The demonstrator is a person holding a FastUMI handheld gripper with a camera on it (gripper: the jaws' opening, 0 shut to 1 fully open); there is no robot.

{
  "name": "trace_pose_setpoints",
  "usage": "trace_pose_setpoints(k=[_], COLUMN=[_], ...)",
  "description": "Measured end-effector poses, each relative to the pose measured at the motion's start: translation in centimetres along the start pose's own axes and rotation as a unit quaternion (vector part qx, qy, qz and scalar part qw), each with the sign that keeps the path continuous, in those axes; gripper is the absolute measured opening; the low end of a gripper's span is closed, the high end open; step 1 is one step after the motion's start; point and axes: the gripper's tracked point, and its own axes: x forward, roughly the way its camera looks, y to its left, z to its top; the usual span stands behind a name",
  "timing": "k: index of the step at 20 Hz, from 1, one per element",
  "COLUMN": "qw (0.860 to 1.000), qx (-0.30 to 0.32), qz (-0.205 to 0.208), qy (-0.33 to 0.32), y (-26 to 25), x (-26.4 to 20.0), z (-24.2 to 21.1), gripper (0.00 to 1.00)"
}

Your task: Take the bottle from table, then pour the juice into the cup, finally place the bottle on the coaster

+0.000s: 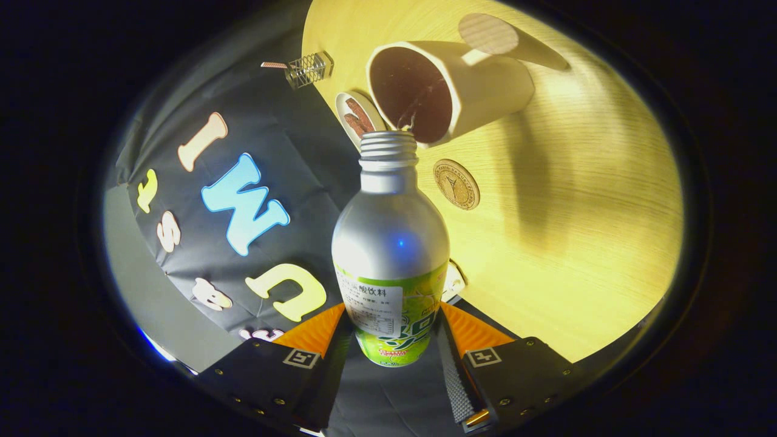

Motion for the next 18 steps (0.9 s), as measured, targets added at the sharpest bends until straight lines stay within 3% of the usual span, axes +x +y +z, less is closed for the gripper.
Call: trace_pose_setpoints(k=[18], qw=[1.000], qx=[0.027], qz=[0.000], qy=[0.005], y=[0.65], x=[0.02], z=[-0.27], gripper=[0.73])
